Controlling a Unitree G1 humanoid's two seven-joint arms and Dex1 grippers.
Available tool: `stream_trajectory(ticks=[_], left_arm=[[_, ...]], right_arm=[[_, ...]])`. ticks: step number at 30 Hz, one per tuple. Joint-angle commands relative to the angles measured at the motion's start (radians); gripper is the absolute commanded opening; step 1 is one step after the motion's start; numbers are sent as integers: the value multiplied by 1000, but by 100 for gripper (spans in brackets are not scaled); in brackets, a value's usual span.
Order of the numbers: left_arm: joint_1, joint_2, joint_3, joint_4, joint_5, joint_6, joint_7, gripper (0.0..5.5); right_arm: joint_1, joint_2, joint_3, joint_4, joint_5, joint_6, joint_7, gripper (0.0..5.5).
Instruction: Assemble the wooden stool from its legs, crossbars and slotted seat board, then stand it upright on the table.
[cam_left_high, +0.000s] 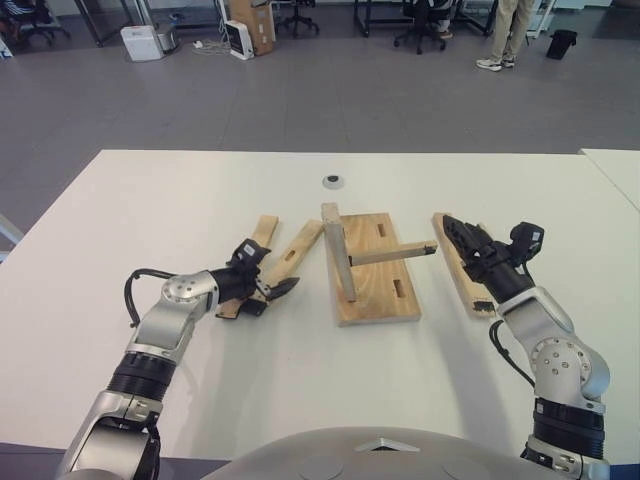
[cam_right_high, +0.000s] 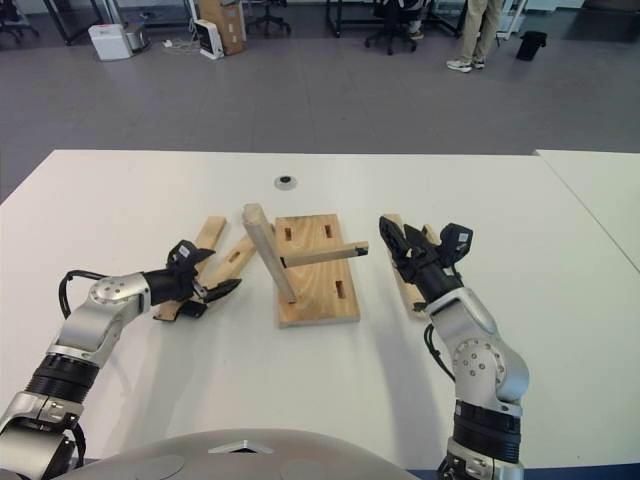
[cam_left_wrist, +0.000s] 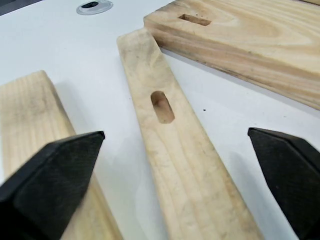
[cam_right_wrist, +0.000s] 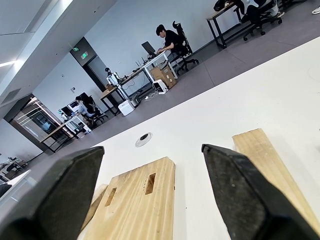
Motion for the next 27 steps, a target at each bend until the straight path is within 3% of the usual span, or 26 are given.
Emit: stream_trajectory(ticks=[1, 7, 15, 20, 27], left_arm=[[5, 48, -71, -36, 74, 95, -40, 527], [6, 110, -93, -14, 85, 176, -94, 423], [-82, 134, -33, 163, 99, 129, -72, 310], [-232, 55, 67, 244, 7, 136, -61, 222], [-501, -84, 255, 203, -267, 314, -136, 208]], right_arm=[[6, 19, 6, -11, -6, -9, -17, 364], [24, 40, 17, -19, -13, -24, -24, 364], [26, 52, 21, -12, -21, -44, -26, 364], [22, 58, 18, -3, -27, -59, -31, 364], [-48, 47, -72, -38, 102, -44, -80, 364]])
